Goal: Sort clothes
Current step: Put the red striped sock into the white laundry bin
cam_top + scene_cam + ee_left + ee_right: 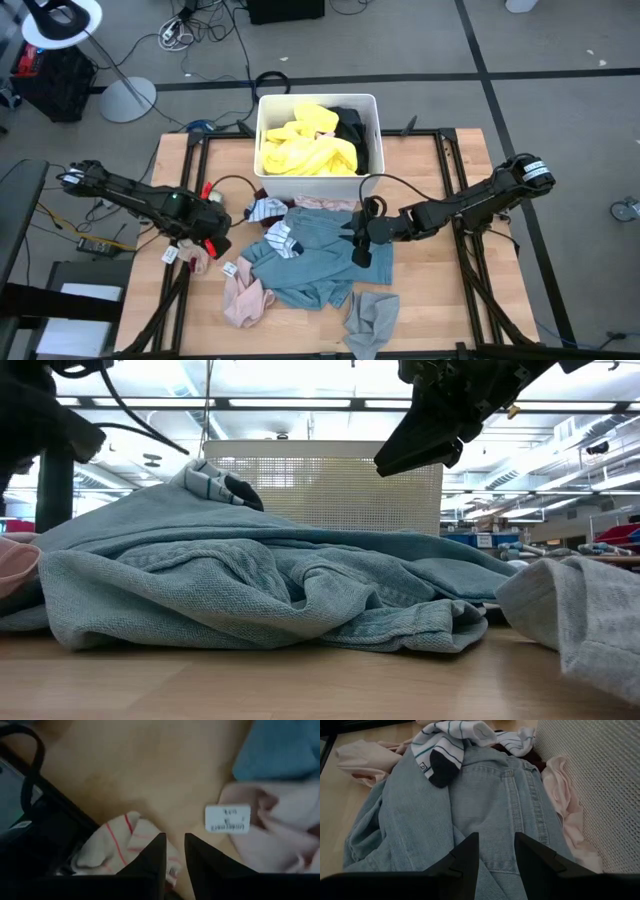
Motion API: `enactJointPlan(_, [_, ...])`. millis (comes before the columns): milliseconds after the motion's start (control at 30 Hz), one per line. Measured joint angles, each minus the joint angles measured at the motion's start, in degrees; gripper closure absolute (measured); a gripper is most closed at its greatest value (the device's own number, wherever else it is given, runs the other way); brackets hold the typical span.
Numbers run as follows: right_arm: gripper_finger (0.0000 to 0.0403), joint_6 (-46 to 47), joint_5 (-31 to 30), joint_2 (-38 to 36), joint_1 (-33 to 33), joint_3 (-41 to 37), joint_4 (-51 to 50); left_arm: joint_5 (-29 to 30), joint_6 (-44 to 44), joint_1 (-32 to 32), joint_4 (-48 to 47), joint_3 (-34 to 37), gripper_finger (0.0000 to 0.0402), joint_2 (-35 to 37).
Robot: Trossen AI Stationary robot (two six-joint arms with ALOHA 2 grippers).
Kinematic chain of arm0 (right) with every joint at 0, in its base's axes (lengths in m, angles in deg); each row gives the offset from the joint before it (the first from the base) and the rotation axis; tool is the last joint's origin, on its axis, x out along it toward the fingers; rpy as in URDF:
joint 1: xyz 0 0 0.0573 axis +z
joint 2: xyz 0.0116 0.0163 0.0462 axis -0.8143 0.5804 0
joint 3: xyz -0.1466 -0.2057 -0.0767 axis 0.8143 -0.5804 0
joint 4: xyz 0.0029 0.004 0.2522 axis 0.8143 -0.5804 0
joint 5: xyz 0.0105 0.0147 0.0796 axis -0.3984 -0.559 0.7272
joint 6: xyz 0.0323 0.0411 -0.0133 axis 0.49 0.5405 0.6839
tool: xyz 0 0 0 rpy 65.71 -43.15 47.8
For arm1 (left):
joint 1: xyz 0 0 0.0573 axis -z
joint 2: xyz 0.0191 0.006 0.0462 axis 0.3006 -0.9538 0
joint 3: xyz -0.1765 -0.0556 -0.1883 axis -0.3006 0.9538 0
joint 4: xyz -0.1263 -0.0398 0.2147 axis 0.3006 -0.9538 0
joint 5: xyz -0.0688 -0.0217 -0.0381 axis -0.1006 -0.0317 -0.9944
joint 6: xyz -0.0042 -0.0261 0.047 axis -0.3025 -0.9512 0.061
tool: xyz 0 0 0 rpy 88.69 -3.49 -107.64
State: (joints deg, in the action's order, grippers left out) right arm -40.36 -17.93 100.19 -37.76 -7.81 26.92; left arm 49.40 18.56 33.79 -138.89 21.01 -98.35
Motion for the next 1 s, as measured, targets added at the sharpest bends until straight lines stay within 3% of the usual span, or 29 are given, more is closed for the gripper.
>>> enactJointPlan(133, [0.0277, 0.00, 0.00, 0.00, 0.01, 0.00, -0.04, -0.87, -10.58, -0.02, 0.54, -0.01, 0.0329, -1.65])
enactJointPlan(433, [0.0277, 0.01, 0.00, 0.00, 0.02, 0.00, -0.28, -3.42, -18.19, 4.21, 7.39, 0.06, 0.0329, -3.93])
enactJointPlan(800, [0.0277, 0.63, 0.00, 0.01, 0.86, 0.00, -3.14, 8.40, -42.22, 23.59, 7.33, 0.06, 0.0329, -4.50])
enactJointPlan(1000, [0.0277, 0.79, 0.00, 0.02, 1.15, 0.00, -3.03, 13.31, -59.81, 35.01, 6.95, 0.06, 0.0329, -5.16])
